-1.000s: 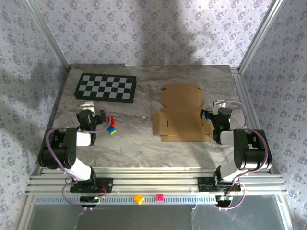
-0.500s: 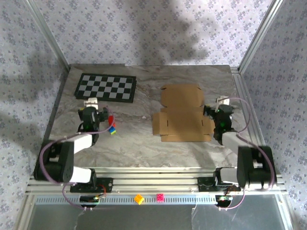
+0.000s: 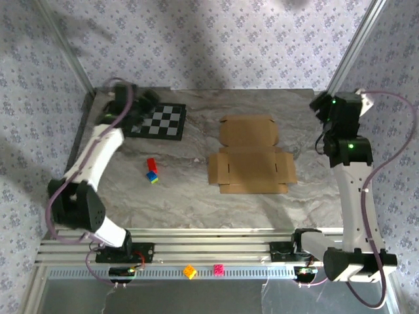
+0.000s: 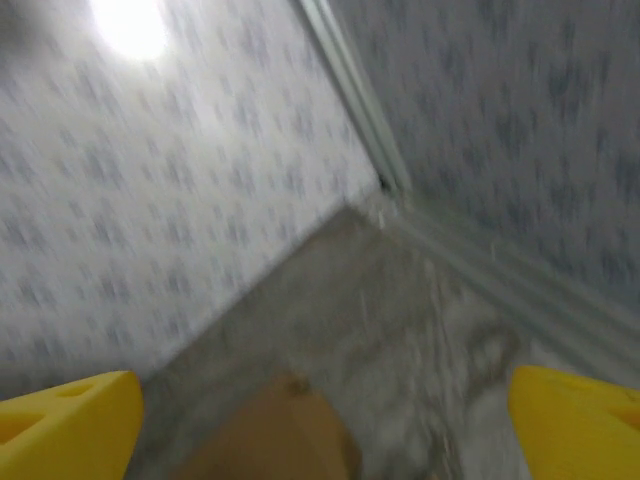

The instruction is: Fold the paper box

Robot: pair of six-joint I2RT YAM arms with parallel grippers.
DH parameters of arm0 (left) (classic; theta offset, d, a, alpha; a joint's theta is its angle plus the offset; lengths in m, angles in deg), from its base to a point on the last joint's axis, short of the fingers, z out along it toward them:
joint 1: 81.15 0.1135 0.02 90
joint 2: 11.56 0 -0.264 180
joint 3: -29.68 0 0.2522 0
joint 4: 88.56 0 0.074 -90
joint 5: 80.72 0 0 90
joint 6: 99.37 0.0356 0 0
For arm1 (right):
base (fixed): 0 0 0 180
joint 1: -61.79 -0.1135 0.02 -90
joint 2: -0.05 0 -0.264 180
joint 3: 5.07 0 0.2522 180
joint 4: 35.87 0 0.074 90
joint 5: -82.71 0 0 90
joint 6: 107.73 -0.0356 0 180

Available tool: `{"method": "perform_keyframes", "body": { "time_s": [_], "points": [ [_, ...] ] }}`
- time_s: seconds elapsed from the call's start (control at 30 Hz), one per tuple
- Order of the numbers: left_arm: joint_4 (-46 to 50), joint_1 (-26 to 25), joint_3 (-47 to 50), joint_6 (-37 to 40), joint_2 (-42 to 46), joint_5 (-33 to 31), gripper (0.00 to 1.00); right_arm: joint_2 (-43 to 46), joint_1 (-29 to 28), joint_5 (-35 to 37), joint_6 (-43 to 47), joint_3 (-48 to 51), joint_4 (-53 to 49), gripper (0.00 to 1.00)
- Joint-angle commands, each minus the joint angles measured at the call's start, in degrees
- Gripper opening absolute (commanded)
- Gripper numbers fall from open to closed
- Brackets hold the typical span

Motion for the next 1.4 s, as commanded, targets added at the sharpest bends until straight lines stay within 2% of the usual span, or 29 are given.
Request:
{"method": "perform_keyframes", "body": {
  "time_s": [0.0,0.07,0.13,0.2,0.27,0.4,0.5,0.6,0.77,0.97,1.2,1.37],
  "points": [
    [10.6,-12.1,-0.3,-6.3,-4.5,10.1,0.79,-2.6,-1.1,-12.0,-9.0,4.7,-11.6,0.84],
    [7.4,-18.7,1.9,-8.7,-7.2,11.8,0.75,-4.4,-2.2,-18.6,-10.0,8.4,-13.0,0.76],
    [4.3,-24.7,2.9,-10.4,-10.2,12.7,0.7,-6.2,-3.9,-25.3,-10.1,14.1,-11.8,0.72],
    [2.4,-28.9,2.6,-11.8,-13.2,13.4,0.65,-7.9,-4.7,-28.4,-8.3,16.4,-11.6,0.67],
    [1.5,-30.5,1.7,-12.5,-16.4,15.3,0.64,-8.9,-4.1,-29.2,-5.9,17.6,-11.9,0.68],
    [-2.1,-28.2,3.4,-11.8,-18.8,16.9,0.64,-11.2,0.8,-31.7,-1.6,18.5,-11.5,0.69],
    [-6.5,-25.1,6.3,-14.0,-18.8,19.6,0.63,-15.2,3.6,-34.6,0.8,18.7,-10.0,0.68],
    [-3.8,-23.7,6.4,-13.5,-17.7,18.8,0.62,-19.2,3.8,-35.7,1.2,18.1,-8.0,0.67],
    [-0.9,-23.8,-0.2,-12.8,-19.2,18.8,0.54,-23.4,8.1,-37.4,1.2,18.0,-5.4,0.65],
    [4.9,-26.1,-12.2,-11.1,-28.9,17.6,0.49,-27.1,14.5,-37.6,3.3,15.3,-3.5,0.63],
    [11.3,-24.5,-12.1,-7.9,-33.7,15.2,0.44,-33.3,14.9,-39.9,4.1,10.3,-3.6,0.63],
    [13.9,-21.4,-4.0,-3.0,-31.2,11.8,0.42,-34.2,14.1,-40.9,4.9,12.8,-4.0,0.64]
  ]
}}
